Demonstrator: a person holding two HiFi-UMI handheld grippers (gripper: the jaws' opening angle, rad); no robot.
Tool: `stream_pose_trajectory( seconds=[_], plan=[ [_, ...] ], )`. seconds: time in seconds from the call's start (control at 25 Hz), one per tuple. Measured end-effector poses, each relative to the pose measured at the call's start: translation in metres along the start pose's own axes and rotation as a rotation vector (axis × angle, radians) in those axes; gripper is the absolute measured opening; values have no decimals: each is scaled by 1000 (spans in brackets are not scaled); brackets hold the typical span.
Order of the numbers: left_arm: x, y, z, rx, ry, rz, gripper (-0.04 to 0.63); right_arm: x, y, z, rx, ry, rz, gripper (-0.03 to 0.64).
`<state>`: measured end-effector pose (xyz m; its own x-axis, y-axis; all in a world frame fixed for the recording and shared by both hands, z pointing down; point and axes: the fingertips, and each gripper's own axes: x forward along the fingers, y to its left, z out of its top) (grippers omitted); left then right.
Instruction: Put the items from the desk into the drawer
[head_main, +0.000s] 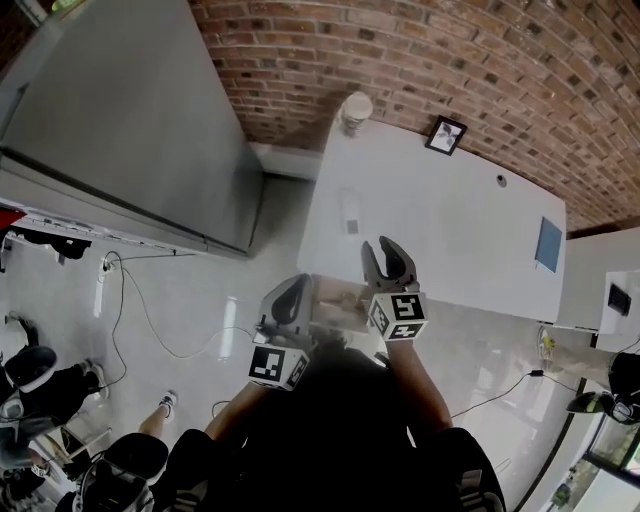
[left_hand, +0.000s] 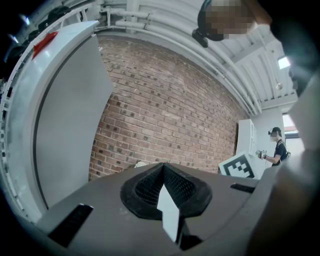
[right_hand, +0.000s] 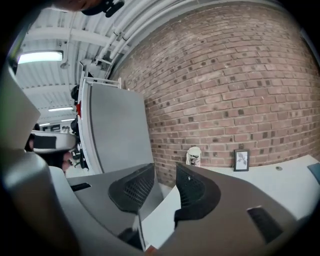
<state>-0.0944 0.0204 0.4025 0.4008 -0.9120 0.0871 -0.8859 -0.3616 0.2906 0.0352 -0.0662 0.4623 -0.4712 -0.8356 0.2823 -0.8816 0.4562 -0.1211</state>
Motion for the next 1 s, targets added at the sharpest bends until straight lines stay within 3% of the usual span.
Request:
stream_pose_trajectory(
  seconds=[0.52, 0.76, 1.0],
  plan=[
    [-5, 30, -5, -17, 25, 33, 0, 106, -39, -137, -17, 335, -82, 146],
    [-1, 40, -7, -29, 30, 42, 0, 130, -55, -204, 23, 519, -111, 198],
    [0, 54, -14, -35, 51, 56, 0, 147, -65, -243, 52, 643, -127, 227]
  ],
)
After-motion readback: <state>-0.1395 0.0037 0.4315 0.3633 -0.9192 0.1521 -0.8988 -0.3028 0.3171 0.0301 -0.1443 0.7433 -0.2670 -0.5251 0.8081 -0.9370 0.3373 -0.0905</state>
